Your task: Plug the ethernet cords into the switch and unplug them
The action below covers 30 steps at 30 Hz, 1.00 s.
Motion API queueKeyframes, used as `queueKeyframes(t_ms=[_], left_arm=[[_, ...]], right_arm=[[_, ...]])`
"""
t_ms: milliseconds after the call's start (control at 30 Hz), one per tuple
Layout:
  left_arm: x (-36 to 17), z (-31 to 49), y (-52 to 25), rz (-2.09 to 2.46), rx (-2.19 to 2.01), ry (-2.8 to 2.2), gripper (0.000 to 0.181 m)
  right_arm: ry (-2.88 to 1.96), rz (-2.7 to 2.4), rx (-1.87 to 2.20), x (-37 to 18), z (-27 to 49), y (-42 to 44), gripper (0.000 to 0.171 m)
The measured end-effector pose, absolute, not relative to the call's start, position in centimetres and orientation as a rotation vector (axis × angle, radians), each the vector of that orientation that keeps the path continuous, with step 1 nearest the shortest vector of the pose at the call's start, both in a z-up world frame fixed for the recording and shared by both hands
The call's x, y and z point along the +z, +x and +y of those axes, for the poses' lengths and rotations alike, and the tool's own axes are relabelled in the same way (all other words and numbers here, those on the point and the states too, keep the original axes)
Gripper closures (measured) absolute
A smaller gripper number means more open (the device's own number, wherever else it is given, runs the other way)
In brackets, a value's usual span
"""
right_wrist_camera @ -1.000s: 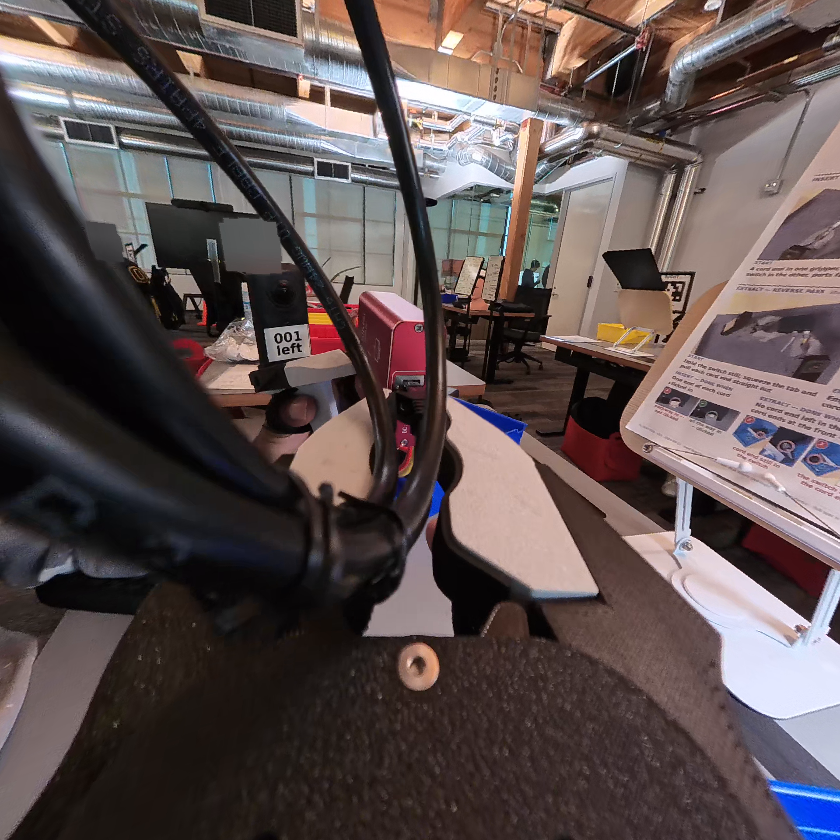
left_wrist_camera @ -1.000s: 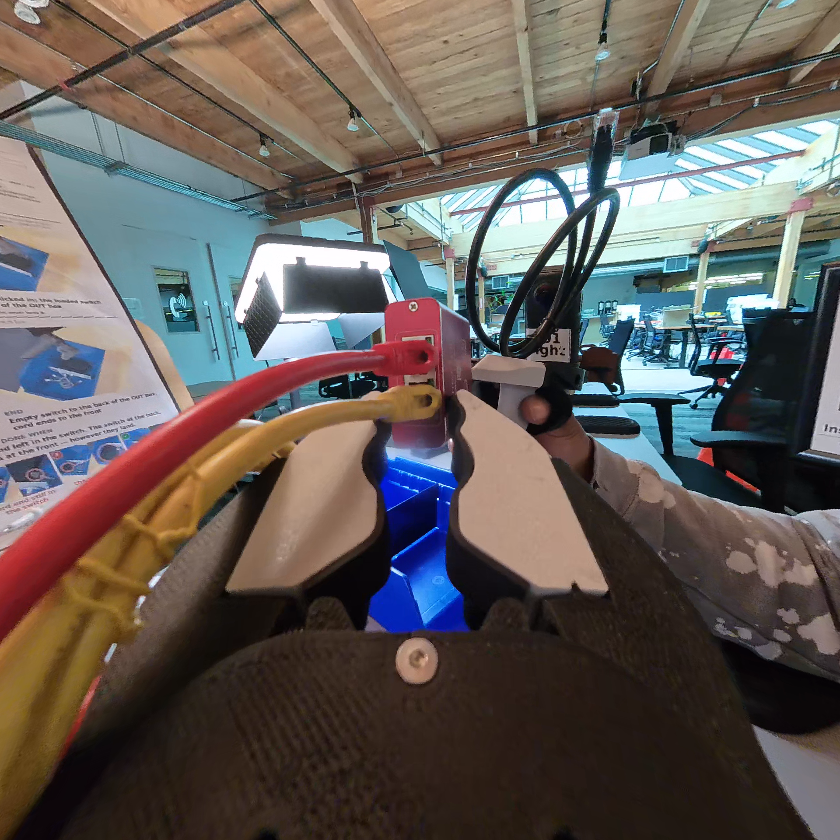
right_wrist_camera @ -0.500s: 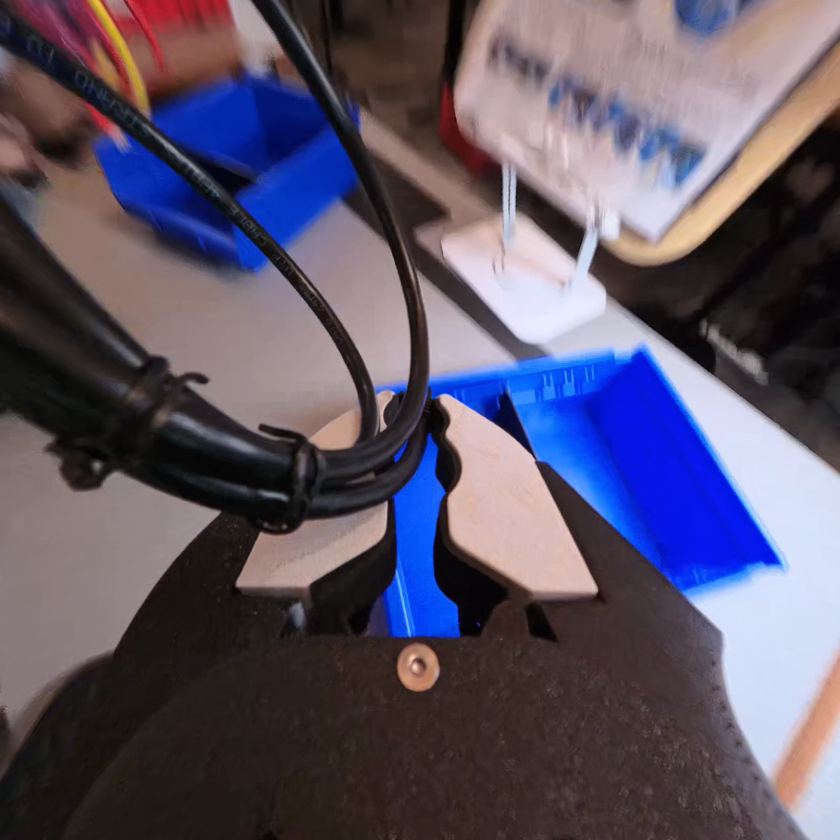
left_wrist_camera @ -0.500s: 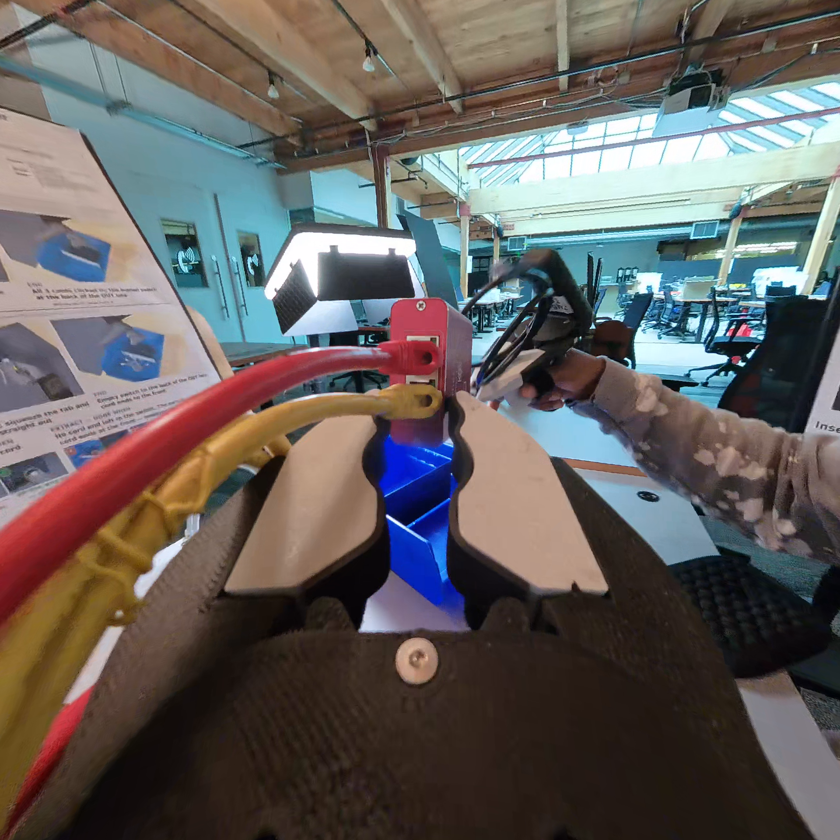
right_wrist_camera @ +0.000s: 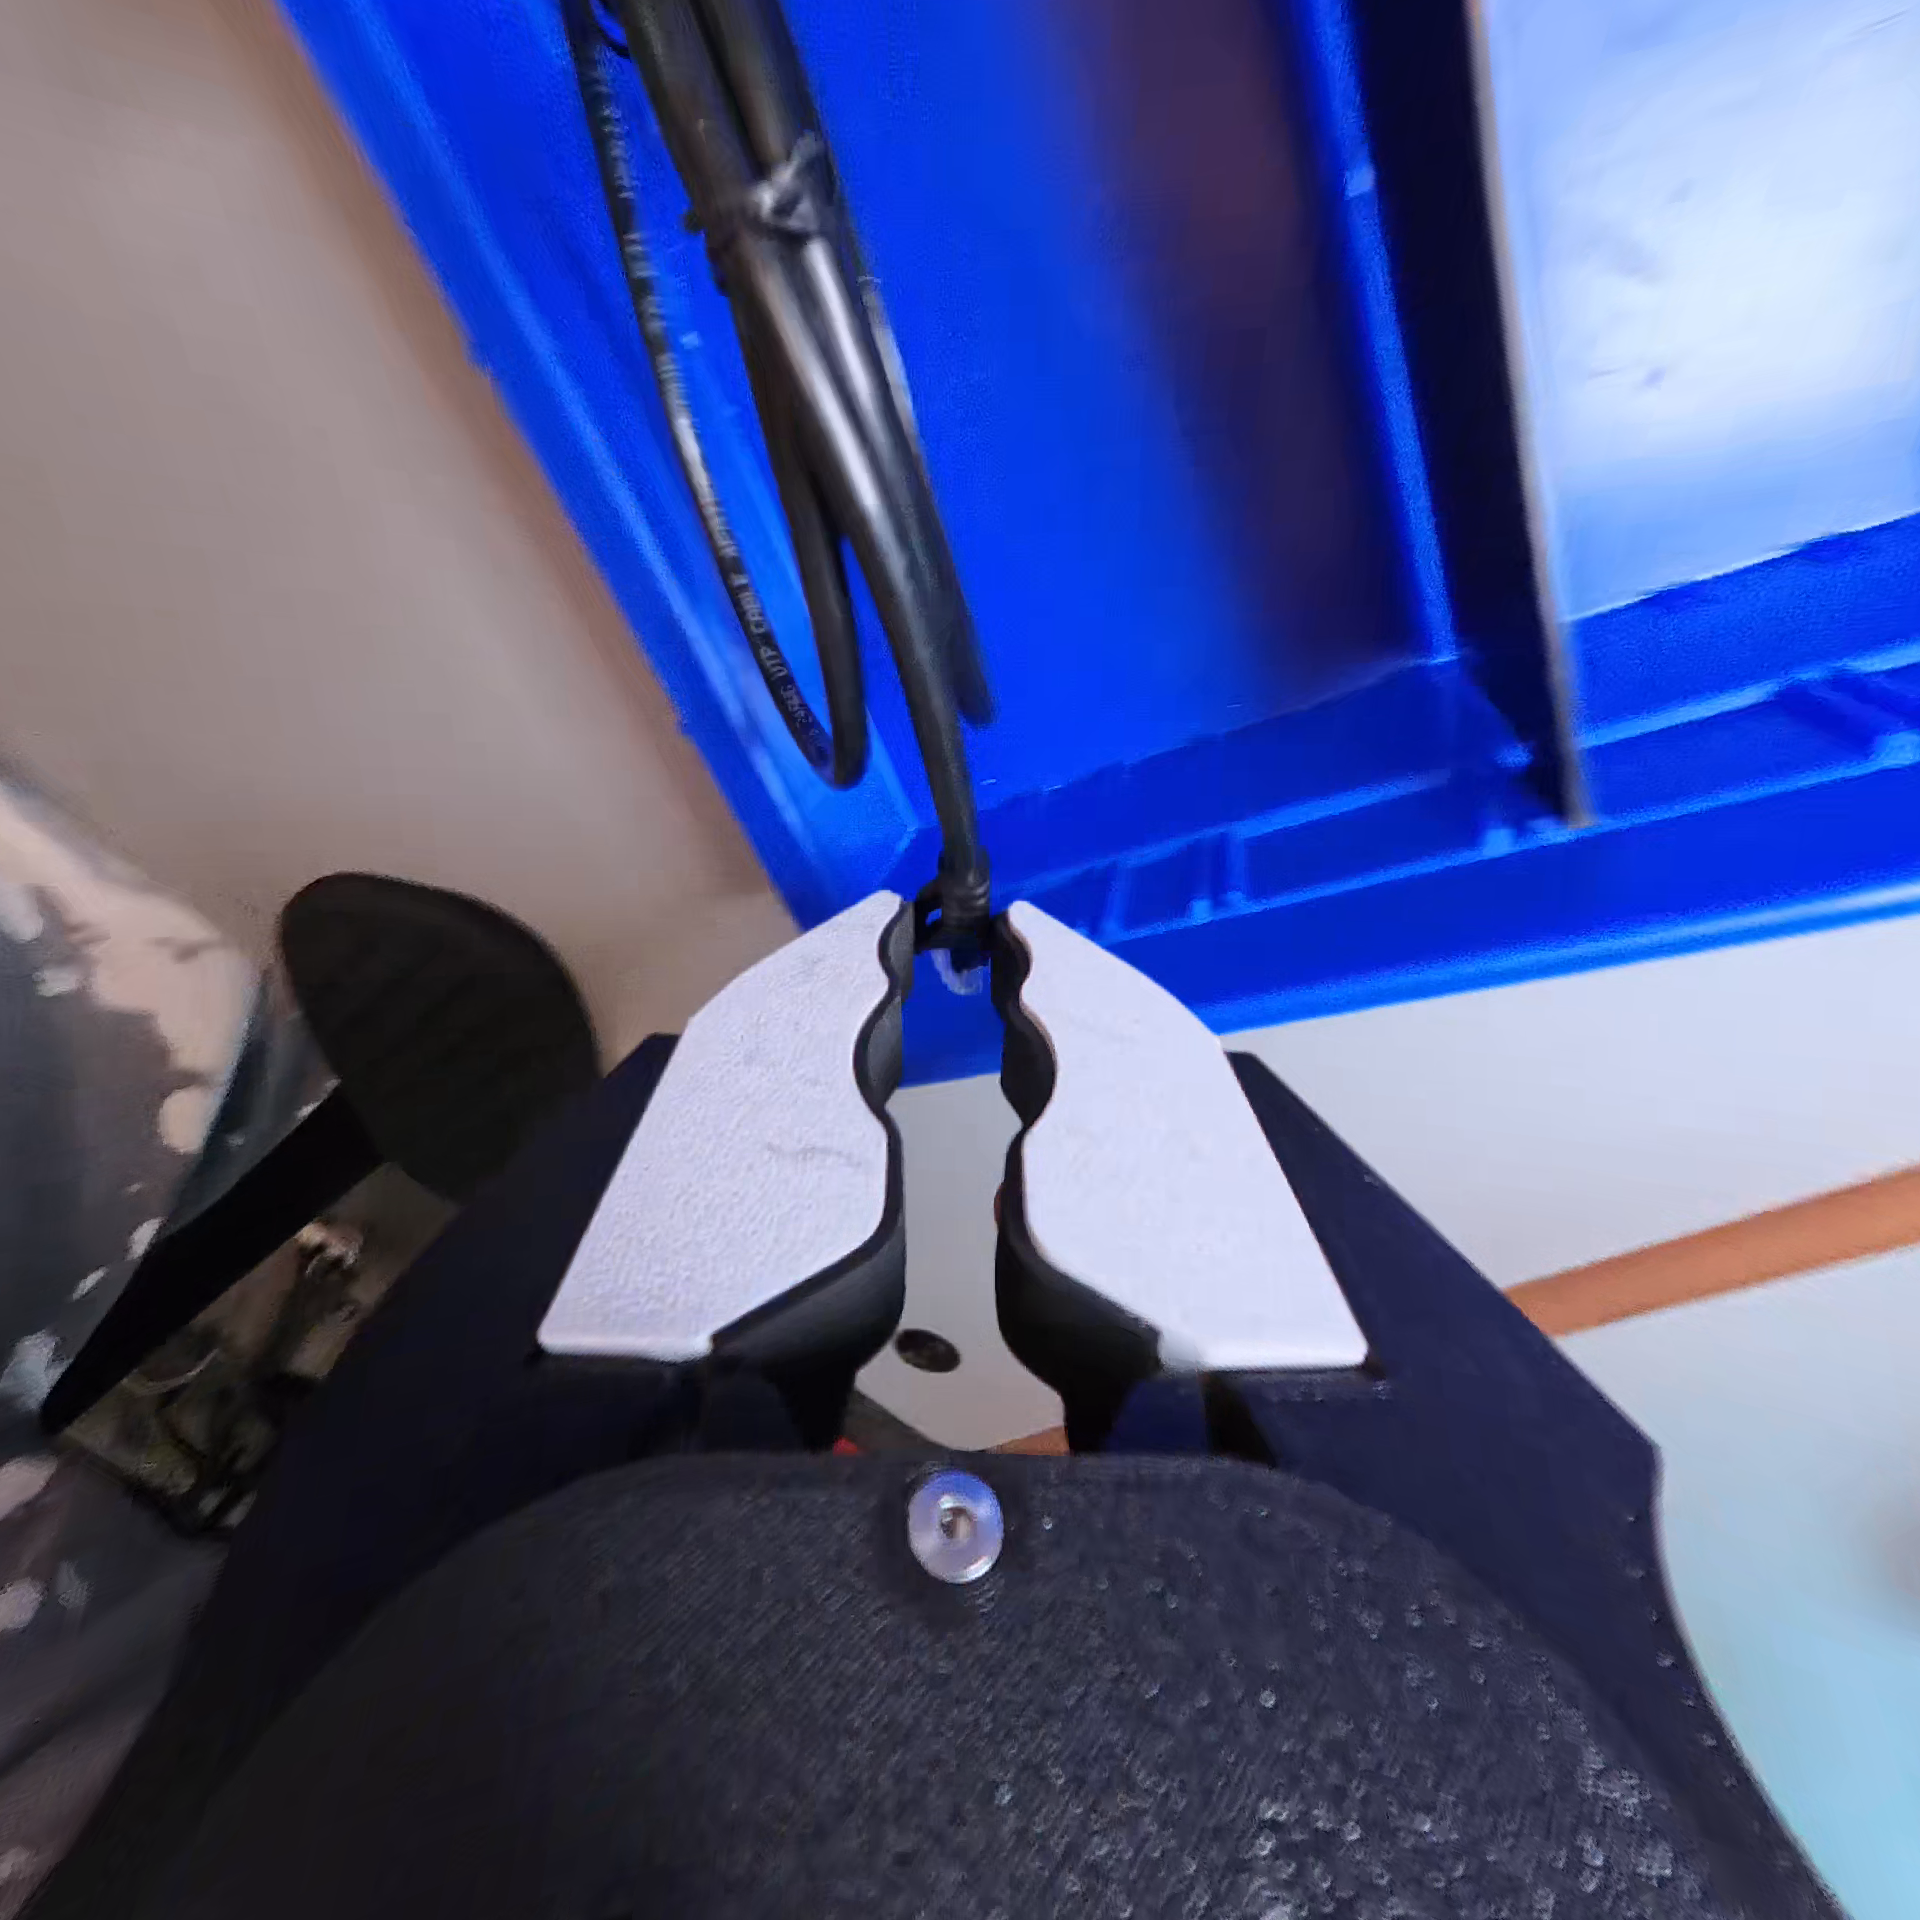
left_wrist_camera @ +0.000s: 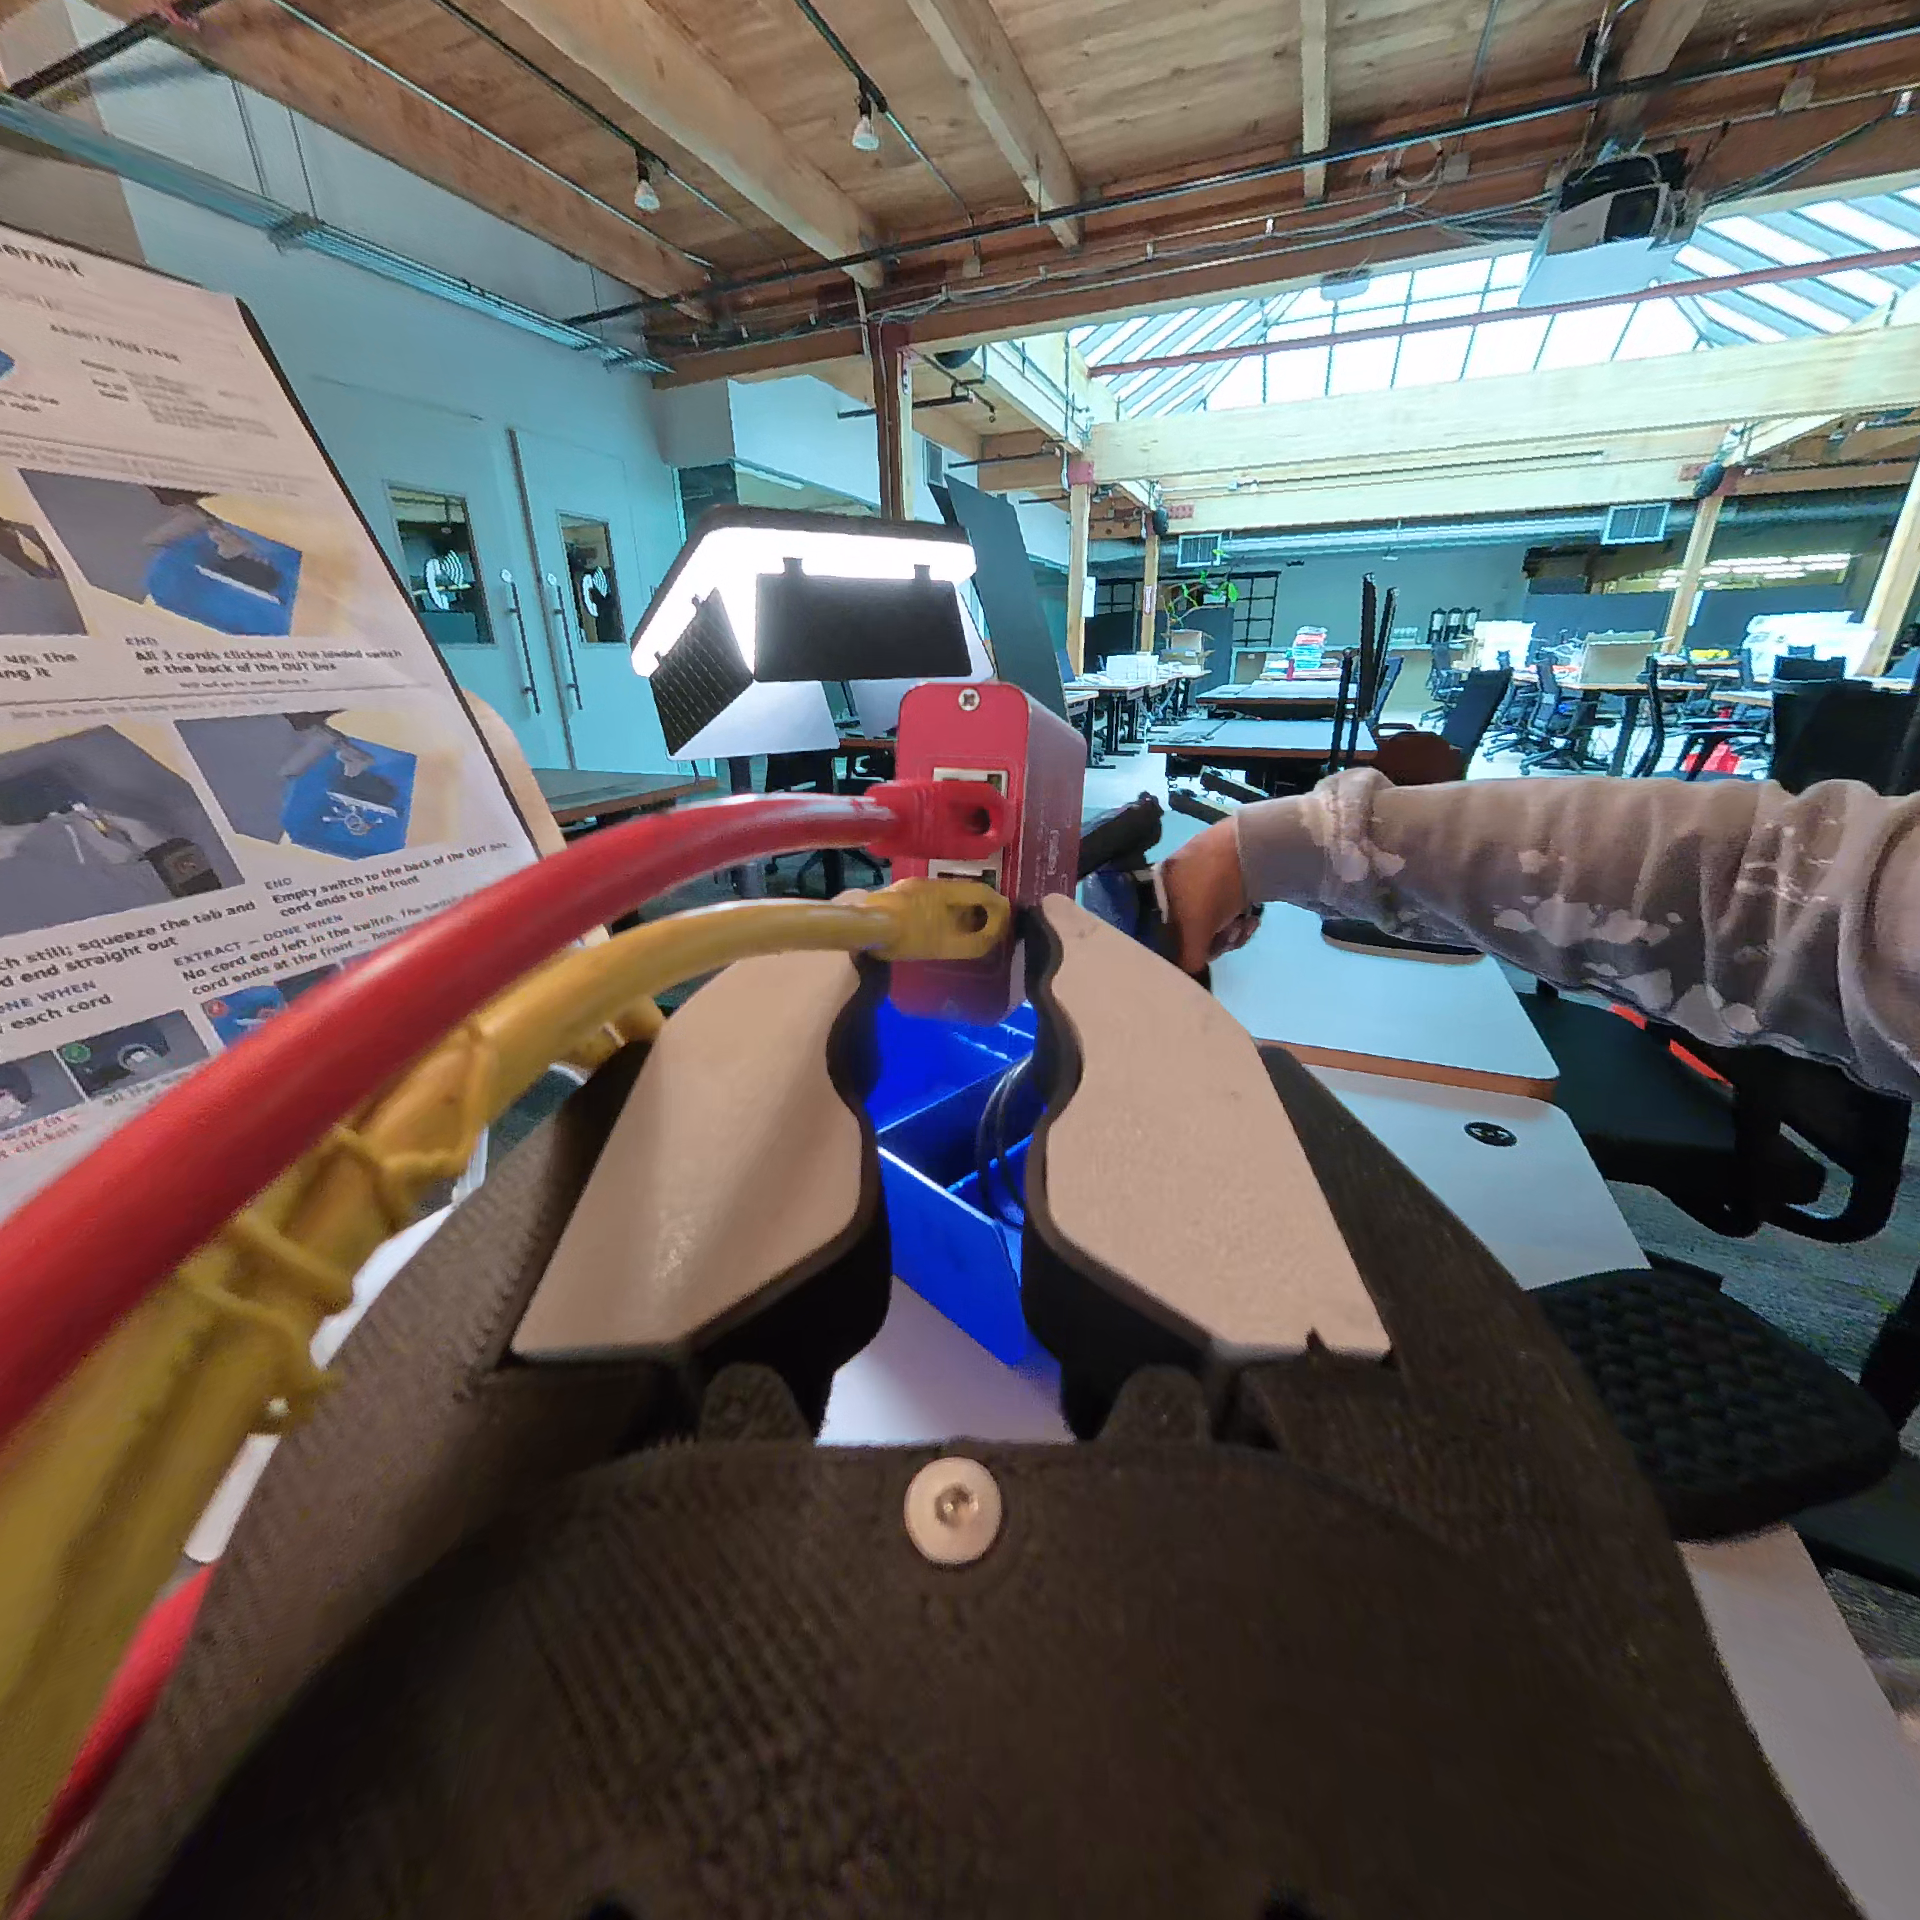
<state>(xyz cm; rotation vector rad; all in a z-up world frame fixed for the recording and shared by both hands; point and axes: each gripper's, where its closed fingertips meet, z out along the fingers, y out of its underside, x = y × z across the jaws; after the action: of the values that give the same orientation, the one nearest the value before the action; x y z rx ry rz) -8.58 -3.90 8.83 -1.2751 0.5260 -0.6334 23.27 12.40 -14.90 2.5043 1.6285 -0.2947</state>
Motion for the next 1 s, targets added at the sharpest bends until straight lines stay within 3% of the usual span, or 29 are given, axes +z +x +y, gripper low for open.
queueKeyframes(t_ms=[167, 300, 400, 567, 733, 1000], left_arm=[[7.1, -2.6, -8.0, 0.527, -0.693, -1.332, 0.157], [4.5, -1.6, -6.4, 0.596, -0.741, -1.446, 0.157], [1.5, -1.5, -4.6, 0.717, -0.775, -1.582, 0.157], [-3.9, -2.9, -1.7, 0.982, -0.763, -1.815, 0.156], [-7.4, -4.1, -0.6, 1.161, -0.693, -1.959, 0.156], [-2.8, -2.9, -1.0, 0.921, -0.751, -1.816, 0.146]], right_arm=[[2.870, 1.771, -0.121, -10.4, 19.3, 20.7, 0.132], [2.989, 2.190, -0.783, -2.4, 16.8, 11.7, 0.124], [2.624, 2.464, -1.328, 1.0, 8.9, 6.1, 0.116], [2.140, 2.719, -1.234, -3.8, -1.1, 1.5, 0.111], [2.017, 2.709, -1.117, -11.7, -4.7, -0.4, 0.139], [1.968, 1.775, -2.530, -8.3, -6.0, -2.8, 0.142]])
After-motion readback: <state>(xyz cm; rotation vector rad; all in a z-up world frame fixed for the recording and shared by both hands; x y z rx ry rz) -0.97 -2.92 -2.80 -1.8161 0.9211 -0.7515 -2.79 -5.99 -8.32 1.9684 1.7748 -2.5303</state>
